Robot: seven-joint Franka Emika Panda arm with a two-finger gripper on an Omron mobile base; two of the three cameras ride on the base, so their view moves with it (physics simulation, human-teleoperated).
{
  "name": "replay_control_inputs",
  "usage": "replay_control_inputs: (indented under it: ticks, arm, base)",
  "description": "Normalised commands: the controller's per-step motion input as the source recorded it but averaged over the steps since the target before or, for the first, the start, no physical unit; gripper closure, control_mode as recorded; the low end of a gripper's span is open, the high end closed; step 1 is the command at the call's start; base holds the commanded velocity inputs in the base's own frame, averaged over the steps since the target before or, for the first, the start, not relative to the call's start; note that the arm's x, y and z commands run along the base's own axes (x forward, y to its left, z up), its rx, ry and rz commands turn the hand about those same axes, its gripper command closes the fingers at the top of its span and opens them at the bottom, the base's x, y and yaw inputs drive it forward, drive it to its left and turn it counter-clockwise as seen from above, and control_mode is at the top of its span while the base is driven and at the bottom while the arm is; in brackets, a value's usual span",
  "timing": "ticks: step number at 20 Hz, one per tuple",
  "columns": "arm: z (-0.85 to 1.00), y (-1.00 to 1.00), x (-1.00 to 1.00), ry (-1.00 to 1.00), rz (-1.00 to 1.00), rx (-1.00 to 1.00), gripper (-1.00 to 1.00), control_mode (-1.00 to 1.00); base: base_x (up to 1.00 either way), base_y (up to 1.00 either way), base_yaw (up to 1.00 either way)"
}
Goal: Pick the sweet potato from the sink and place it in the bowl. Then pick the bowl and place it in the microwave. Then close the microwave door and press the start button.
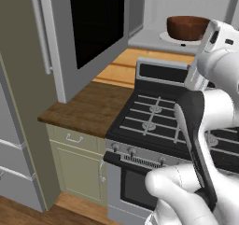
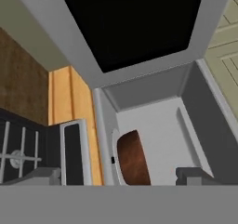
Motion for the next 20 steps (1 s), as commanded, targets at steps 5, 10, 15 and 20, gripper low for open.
replay_control_inputs:
  ticks: [5,10,15,20]
  arm:
    - [0.00,0.79,-1.00,-0.06,0.00,-0.03,-1.00,-1.00]
    - [0.00,0.80,-0.94,-0.02,0.00,0.00,-1.00,-1.00]
    - [0.08,0.68,-0.68,-0.05,0.00,0.00,-1.00,-1.00]
    - [-0.12,0.84,-0.24,-0.01,0.00,0.00,-1.00,-1.00]
  base:
    - [0.00,0.00,0.00]
    - [0.00,0.00,0.00]
    - [0.00,0.00,0.00]
    - [0.00,0.00,0.00]
